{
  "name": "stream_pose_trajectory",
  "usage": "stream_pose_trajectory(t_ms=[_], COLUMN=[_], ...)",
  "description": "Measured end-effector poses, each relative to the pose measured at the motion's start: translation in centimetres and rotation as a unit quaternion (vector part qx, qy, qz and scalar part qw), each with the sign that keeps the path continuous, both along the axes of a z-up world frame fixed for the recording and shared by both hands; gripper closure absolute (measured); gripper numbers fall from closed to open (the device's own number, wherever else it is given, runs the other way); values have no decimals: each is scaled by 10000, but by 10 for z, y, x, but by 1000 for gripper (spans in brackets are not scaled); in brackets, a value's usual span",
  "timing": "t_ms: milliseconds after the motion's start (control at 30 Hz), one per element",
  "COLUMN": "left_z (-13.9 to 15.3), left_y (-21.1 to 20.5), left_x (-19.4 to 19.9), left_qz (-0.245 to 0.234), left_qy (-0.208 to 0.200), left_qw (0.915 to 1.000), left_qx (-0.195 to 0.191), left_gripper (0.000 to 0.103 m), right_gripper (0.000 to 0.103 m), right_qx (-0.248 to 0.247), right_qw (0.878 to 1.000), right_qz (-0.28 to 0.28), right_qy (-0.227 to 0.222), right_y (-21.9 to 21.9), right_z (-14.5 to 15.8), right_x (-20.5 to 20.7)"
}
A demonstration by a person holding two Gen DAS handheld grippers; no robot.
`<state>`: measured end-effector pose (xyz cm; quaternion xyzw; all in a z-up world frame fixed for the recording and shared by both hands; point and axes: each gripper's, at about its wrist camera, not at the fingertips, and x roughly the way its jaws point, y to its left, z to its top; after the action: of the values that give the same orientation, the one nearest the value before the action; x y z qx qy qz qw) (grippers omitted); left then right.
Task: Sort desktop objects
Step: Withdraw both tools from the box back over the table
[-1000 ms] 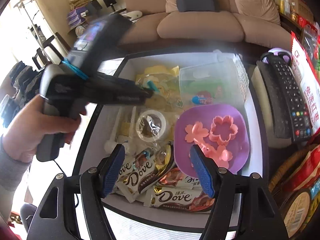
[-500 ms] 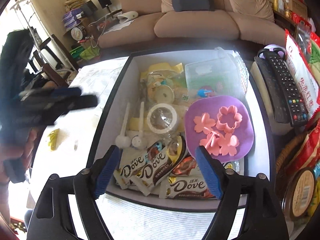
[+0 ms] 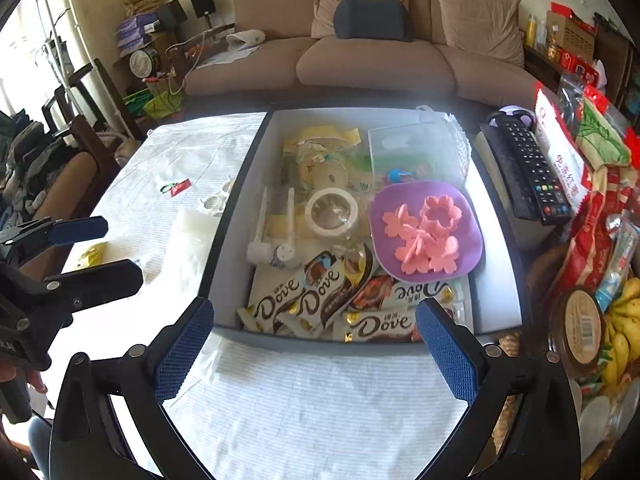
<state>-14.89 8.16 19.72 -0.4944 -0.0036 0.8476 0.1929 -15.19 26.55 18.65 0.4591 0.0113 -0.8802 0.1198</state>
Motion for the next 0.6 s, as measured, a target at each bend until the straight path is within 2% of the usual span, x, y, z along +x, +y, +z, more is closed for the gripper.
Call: stream_pose_trajectory(t_ms=[333,600], left_z=[8,6], left_y=[-38,-72], left_x=[59,103], left_qz=[293,568], left_qy=[100,164], left_qw=[9994,9979], left_qx=[-163,-268], left_gripper=[0,0], right_gripper=[0,0], right_qx=[-51,-148], right_qw=[9997,9994], right_qz=[-57,-56], right_qy=[222,294], right_y=[-16,-35], right_z=[22,25], right_x=[52,92])
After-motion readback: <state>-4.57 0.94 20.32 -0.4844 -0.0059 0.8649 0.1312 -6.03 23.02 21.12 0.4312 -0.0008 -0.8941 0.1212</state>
